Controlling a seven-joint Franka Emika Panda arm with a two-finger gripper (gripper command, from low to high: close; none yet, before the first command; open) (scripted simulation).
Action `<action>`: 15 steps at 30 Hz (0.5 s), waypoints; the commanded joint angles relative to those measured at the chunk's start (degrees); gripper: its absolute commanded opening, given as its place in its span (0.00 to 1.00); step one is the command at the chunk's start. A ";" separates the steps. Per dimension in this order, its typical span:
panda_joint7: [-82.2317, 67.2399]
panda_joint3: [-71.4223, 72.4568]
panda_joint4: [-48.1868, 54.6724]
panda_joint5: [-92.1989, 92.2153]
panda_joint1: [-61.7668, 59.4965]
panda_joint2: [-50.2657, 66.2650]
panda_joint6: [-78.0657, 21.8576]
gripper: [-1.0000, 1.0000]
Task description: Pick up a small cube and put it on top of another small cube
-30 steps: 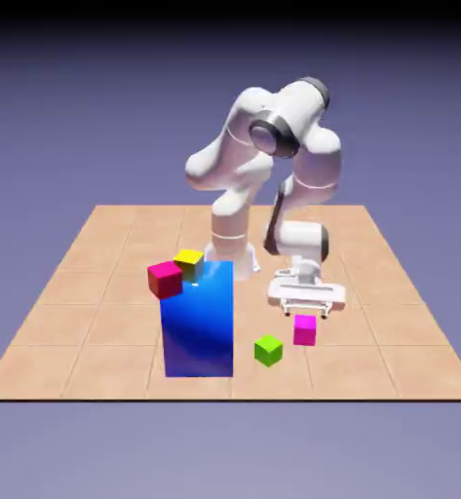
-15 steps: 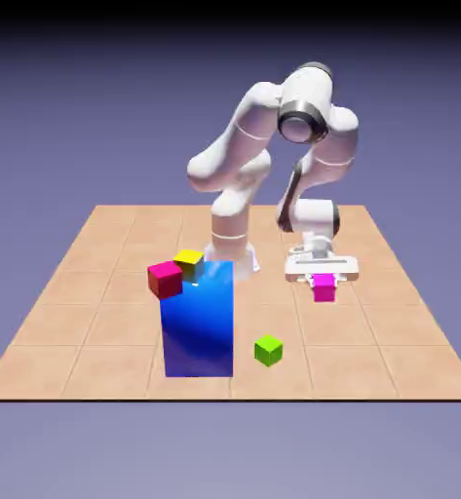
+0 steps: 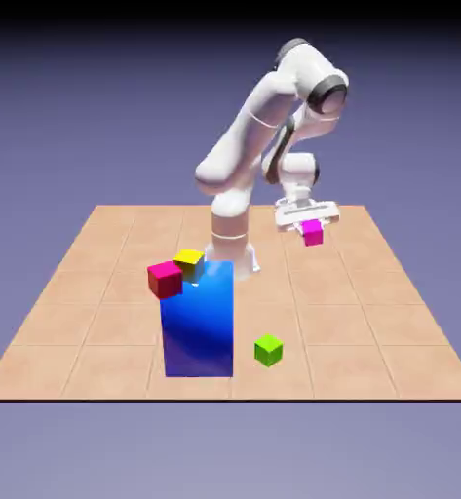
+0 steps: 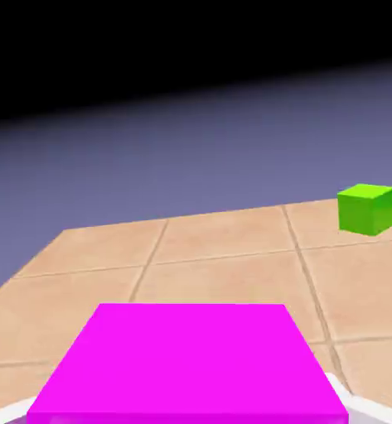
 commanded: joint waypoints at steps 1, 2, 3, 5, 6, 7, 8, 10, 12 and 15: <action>0.55 1.53 0.16 2.59 1.80 0.39 0.25 0.00; 1.07 3.06 0.31 5.08 3.61 0.77 0.48 0.00; 1.59 4.59 0.47 7.58 5.41 1.16 0.71 0.00; 2.64 7.65 0.78 12.56 9.01 1.93 1.17 0.00; 3.16 9.18 0.94 15.05 10.81 2.31 1.40 0.00; 3.69 10.71 1.09 17.54 12.62 2.70 1.63 0.00; 4.21 12.24 1.25 20.03 14.42 3.08 1.87 0.00; 5.26 15.30 1.56 25.02 18.02 3.85 2.33 0.00; 6.31 18.36 1.87 30.00 21.63 4.62 2.79 0.00; 7.88 22.95 2.34 37.48 27.03 5.78 3.48 0.00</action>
